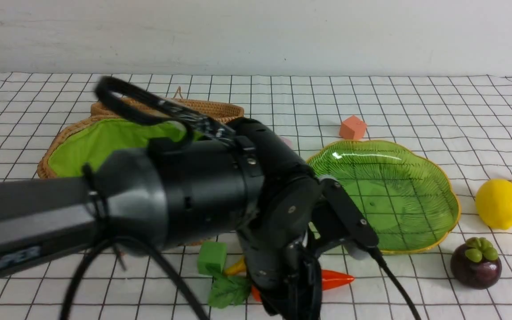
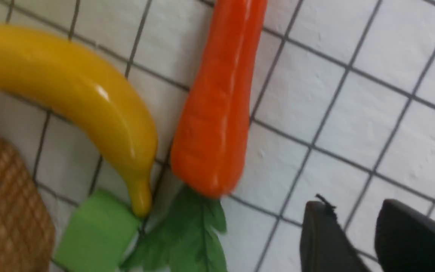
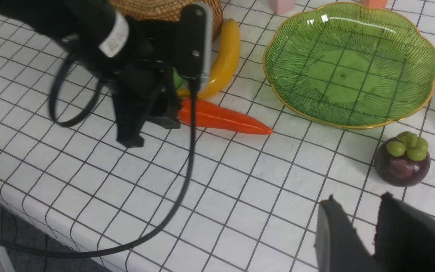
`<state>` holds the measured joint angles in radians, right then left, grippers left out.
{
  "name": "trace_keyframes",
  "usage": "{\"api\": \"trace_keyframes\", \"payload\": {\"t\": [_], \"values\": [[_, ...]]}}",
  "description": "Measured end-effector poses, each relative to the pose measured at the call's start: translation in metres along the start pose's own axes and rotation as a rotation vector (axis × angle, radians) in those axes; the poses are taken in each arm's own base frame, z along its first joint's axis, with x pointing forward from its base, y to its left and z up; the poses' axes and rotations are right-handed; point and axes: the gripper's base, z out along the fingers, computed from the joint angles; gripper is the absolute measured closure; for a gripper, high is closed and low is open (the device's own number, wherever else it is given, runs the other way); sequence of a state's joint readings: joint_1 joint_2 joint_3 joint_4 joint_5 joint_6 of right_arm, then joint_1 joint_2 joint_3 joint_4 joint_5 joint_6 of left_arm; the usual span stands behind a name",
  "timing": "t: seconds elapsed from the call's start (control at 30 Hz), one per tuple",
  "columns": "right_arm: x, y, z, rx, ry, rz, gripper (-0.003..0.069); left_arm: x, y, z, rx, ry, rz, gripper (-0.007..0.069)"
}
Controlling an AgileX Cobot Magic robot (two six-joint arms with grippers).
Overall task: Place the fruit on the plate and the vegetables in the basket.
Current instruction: Use the left arm to grab a carrot and put it into the left basket
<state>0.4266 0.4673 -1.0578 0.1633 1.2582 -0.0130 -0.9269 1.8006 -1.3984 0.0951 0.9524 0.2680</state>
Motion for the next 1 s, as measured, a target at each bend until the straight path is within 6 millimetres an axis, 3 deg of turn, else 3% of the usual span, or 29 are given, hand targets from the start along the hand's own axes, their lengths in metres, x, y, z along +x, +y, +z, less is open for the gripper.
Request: {"api": "trace_keyframes", "payload": {"t": [0.03,0.07,0.13,0.23,0.4,0.53,0.63,0.8,0.9,1.0], "values": [[0.001,0.0,-0.001,-0.001,0.001,0.0,0.0469,0.0,0.0,0.0,0.0,0.0,0.0,0.0345],[0.002,0.001,-0.002,-0.004,0.0,0.003,0.0469,-0.011,0.003,0.009,-0.005,-0.007,0.084,0.0256],[0.001,0.001,-0.002,-0.009,0.0,0.005,0.0469,-0.02,0.006,0.021,-0.02,-0.008,0.175,0.0176],[0.001,0.001,-0.002,-0.012,0.0,0.006,0.0467,-0.027,0.012,0.04,-0.063,0.011,0.27,0.0117],[0.001,0.002,-0.002,-0.02,0.0,0.011,0.0466,-0.026,0.017,0.073,-0.126,0.079,0.351,0.0114],[0.001,0.002,-0.002,-0.02,0.0,0.018,0.0462,-0.024,0.017,0.092,-0.134,0.114,0.339,0.0214],[0.001,0.002,-0.002,-0.02,0.0,0.018,0.046,-0.024,0.015,0.092,-0.112,0.11,0.304,0.0331],[0.001,0.002,-0.002,-0.023,0.0,0.019,0.0455,-0.024,0.011,0.089,-0.067,0.115,0.276,0.0326],[0.001,0.002,-0.002,-0.023,0.0,0.019,0.0455,-0.025,0.003,0.065,-0.061,0.122,0.292,0.0326],[0.001,0.002,-0.002,-0.023,0.0,0.019,0.0455,-0.025,-0.003,0.023,-0.097,0.095,0.32,0.0326]]}}
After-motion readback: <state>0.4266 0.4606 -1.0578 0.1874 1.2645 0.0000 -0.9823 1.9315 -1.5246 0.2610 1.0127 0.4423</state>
